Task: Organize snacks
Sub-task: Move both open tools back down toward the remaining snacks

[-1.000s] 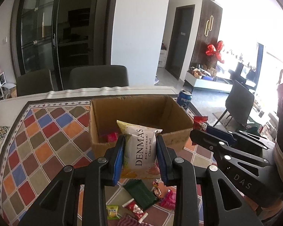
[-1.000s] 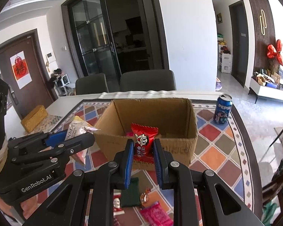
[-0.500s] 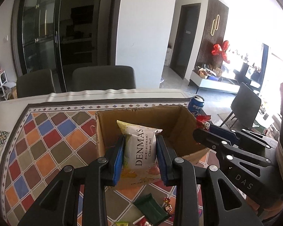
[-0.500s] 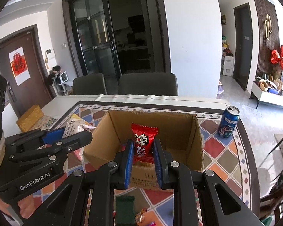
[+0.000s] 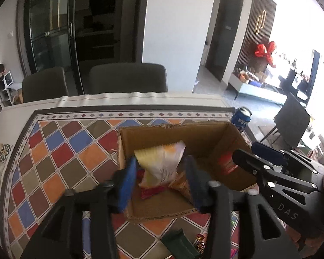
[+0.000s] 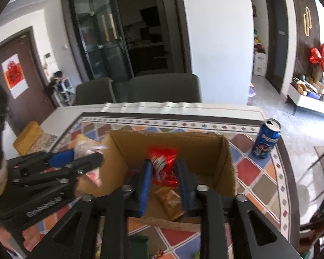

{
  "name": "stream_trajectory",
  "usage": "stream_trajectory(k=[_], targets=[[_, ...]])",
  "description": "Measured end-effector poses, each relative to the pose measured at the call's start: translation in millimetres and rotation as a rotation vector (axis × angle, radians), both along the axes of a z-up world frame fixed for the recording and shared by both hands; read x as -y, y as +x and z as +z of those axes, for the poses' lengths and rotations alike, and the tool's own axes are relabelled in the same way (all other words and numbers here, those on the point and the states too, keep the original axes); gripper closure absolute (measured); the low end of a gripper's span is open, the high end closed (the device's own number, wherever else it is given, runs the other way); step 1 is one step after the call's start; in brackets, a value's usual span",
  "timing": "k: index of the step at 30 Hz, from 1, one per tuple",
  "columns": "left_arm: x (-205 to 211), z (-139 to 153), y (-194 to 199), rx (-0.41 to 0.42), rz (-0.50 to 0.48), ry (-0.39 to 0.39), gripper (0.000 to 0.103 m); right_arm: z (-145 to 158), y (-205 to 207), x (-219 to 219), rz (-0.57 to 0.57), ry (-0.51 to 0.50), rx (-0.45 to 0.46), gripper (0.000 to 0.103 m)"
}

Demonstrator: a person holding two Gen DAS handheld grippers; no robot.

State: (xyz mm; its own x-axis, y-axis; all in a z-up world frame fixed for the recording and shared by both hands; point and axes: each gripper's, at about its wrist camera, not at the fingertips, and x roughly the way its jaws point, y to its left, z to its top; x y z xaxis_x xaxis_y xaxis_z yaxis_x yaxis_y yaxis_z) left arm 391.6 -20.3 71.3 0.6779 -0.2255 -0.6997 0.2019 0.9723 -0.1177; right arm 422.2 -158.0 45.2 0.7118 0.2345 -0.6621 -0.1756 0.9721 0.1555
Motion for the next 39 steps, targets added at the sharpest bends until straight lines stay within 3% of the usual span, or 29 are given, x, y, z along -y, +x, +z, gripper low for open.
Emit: stream_trajectory(k=[4,17,24,39], targets=[[-1,5,-20,0.036,0.016,0.031,0.045,1,-11,4,-0.025,-0.006,0.013,0.056],[-11,10,-72,0.036,0.04,-0.01,0.038,5,-58,0,0.034,0.014,0.037,0.056],[-15,-7,-88,-0.016,0.057,-0.006,0.038,-5,-75,-8,0.07,-0.015,0.012,0.056],[-4,-62,-115,-0.138,0.035,0.044,0.038,-52,-92,-3,0.114,-0.079,-0.14,0.056]])
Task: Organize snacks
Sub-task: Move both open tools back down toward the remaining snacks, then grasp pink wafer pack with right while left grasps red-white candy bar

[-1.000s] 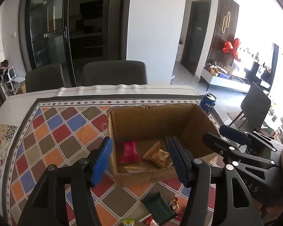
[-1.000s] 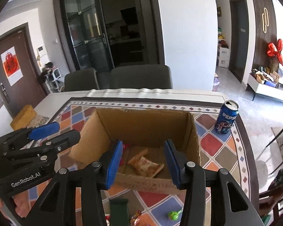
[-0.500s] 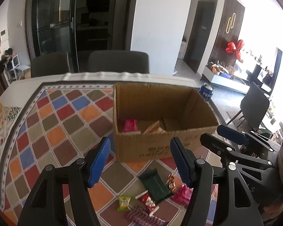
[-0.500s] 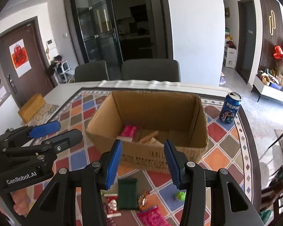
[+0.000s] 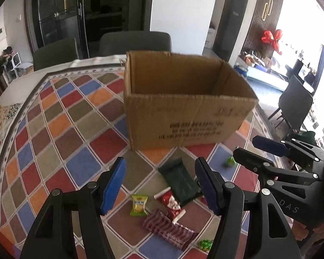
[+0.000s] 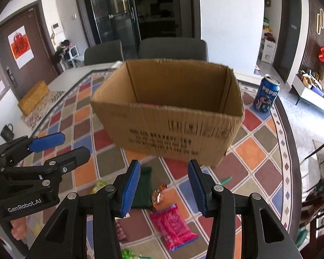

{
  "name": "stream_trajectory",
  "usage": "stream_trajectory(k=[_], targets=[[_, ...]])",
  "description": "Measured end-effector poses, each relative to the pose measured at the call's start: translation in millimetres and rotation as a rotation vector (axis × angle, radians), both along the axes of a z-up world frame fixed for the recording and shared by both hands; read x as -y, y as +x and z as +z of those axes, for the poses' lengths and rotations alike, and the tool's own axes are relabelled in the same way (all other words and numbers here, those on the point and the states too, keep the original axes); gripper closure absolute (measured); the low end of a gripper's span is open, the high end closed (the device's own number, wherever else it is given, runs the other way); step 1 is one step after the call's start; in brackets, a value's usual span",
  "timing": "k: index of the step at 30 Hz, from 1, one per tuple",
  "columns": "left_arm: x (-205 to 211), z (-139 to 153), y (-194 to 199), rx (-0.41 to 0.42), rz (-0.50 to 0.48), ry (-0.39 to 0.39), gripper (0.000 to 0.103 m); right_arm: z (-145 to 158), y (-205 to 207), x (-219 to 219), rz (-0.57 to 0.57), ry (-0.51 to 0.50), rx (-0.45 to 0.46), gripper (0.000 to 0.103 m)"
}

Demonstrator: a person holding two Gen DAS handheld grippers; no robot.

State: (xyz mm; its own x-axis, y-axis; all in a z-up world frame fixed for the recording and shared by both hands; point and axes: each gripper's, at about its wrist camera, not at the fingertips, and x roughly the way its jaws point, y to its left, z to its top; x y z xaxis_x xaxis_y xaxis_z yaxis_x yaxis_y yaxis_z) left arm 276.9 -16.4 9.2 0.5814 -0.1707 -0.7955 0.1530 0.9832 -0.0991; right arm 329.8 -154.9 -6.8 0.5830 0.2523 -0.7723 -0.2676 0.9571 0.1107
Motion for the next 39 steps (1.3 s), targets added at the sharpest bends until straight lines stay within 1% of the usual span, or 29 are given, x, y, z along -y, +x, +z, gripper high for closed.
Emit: stream_trajectory(k=[5,6,7,9,17,24,29,30,31,35,39], targets=[[6,-13,-10,-0.02,-0.041,0.007,0.038,-18,-7,2,0.021,-0.017,-0.053,0.056],[7,-14,-11,-0.021,-0.047,0.009,0.038,-22,-8,2,0.023,-0.018,-0.066,0.055],[9,-17,-14,-0.027,-0.054,0.015,0.038,-25,-10,3,0.024,-0.017,-0.075,0.05],[12,-23,-18,-0.04,-0.063,0.017,0.038,-33,-14,5,0.028,-0.017,-0.096,0.048],[16,-48,-27,-0.101,-0.067,0.018,0.038,-58,-25,8,0.055,-0.053,-0.166,0.048],[19,-70,-35,-0.152,-0.073,0.042,0.038,-79,-31,9,0.077,-0.101,-0.218,0.048],[17,-85,-35,-0.189,-0.067,0.05,0.038,-88,-33,10,0.092,-0.119,-0.249,0.047],[16,-87,-35,-0.194,-0.063,0.049,0.038,-89,-33,9,0.097,-0.124,-0.253,0.043],[15,-89,-34,-0.199,-0.061,0.046,0.038,-91,-34,8,0.102,-0.128,-0.257,0.041],[14,-94,-30,-0.213,-0.053,0.045,0.04,-98,-34,5,0.123,-0.142,-0.276,0.041],[14,-102,-23,-0.234,-0.054,0.046,0.044,-105,-30,6,0.119,-0.142,-0.299,0.041]])
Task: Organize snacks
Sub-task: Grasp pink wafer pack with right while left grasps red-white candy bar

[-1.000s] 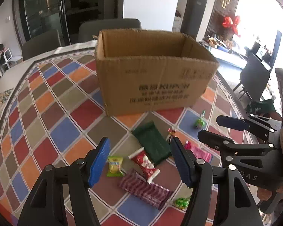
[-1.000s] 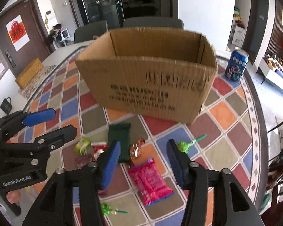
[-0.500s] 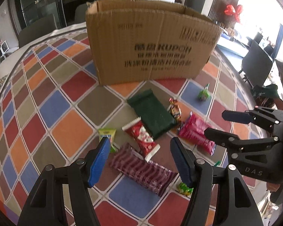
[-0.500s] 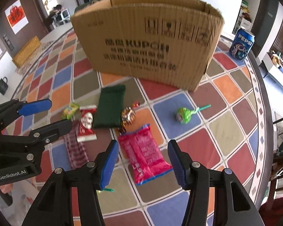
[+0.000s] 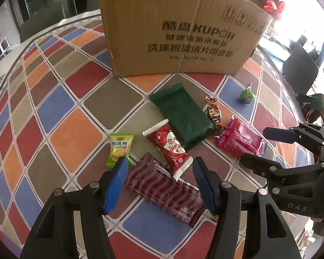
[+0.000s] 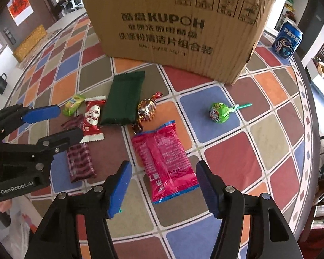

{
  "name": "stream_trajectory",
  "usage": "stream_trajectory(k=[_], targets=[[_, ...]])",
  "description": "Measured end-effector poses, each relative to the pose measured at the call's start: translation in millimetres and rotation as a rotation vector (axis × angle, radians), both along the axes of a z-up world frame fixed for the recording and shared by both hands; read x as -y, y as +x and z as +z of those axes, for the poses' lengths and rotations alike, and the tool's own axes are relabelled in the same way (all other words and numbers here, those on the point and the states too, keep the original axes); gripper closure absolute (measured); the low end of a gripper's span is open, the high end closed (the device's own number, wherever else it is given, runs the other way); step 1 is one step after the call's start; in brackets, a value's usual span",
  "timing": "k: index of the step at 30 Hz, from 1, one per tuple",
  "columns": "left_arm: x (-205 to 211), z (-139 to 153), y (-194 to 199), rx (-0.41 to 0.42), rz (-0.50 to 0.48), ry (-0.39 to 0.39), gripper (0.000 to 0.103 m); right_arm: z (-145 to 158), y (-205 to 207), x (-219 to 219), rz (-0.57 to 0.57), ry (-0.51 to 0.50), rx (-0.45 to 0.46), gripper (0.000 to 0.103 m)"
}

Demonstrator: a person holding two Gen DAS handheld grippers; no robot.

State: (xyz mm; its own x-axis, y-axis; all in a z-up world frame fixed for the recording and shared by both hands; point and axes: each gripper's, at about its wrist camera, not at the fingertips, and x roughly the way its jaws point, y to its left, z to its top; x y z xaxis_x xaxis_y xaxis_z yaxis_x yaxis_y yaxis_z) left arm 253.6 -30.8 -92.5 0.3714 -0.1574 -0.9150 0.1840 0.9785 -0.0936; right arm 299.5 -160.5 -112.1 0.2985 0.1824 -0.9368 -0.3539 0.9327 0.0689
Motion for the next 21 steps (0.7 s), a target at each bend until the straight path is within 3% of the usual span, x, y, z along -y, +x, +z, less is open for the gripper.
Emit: stream_trajectory(k=[12,21], targets=[[5,-11,22,-0.023,-0.001,0.002,0.051,-13,11,3,-0.027,0.005,-0.026,0.04],[3,-15,39,-0.046,0.026,-0.053,0.057,-17,18,2,-0.046,0.016,-0.031,0.041]])
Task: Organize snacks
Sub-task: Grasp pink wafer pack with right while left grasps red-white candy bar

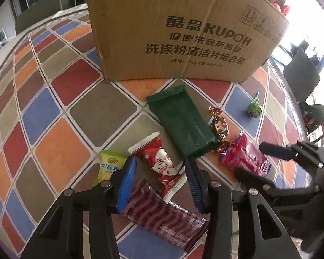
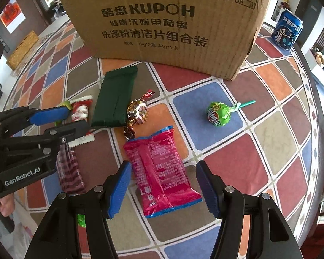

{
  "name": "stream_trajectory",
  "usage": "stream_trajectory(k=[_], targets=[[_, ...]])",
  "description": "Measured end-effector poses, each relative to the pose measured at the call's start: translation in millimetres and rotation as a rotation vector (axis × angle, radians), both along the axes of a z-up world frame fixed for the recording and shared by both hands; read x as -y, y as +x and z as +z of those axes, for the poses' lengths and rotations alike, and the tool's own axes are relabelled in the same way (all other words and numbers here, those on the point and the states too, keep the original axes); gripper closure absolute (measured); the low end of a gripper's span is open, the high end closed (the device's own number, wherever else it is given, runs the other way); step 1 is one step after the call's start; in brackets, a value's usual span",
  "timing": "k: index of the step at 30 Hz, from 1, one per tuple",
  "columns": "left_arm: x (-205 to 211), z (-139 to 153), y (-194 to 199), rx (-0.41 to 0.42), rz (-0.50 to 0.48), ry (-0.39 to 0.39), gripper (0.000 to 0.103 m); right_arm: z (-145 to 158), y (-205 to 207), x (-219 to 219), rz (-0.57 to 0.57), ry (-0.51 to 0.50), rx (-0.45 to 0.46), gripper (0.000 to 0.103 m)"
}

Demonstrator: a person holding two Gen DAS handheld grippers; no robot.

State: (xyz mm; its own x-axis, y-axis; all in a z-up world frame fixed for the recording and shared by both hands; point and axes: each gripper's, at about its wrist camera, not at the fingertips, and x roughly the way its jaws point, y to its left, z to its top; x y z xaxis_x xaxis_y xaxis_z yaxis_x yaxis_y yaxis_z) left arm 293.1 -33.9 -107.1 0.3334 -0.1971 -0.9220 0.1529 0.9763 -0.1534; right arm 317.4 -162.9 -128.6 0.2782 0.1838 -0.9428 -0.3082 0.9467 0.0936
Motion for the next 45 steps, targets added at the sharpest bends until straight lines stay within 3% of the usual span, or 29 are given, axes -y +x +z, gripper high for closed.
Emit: stream_trajectory(k=[7,10,24,45], targets=[[0,-2,3,-0.01,-0.011,-0.023,0.079,-1,-2,-9,0.017,-0.013,0.015,0.056],[0,-1,1,-0.005,-0.016,-0.023,0.081,1,-4,-9,0.017,-0.004,0.023,0.058],[-1,32,-27,0.085,-0.032,-0.032,0.082,21,-11,-2,-0.032,0.032,0.078,0.06],[0,123,-43,0.305,-0.058,-0.092,0.082,104,-21,9,-0.1,0.151,0.288,0.06]])
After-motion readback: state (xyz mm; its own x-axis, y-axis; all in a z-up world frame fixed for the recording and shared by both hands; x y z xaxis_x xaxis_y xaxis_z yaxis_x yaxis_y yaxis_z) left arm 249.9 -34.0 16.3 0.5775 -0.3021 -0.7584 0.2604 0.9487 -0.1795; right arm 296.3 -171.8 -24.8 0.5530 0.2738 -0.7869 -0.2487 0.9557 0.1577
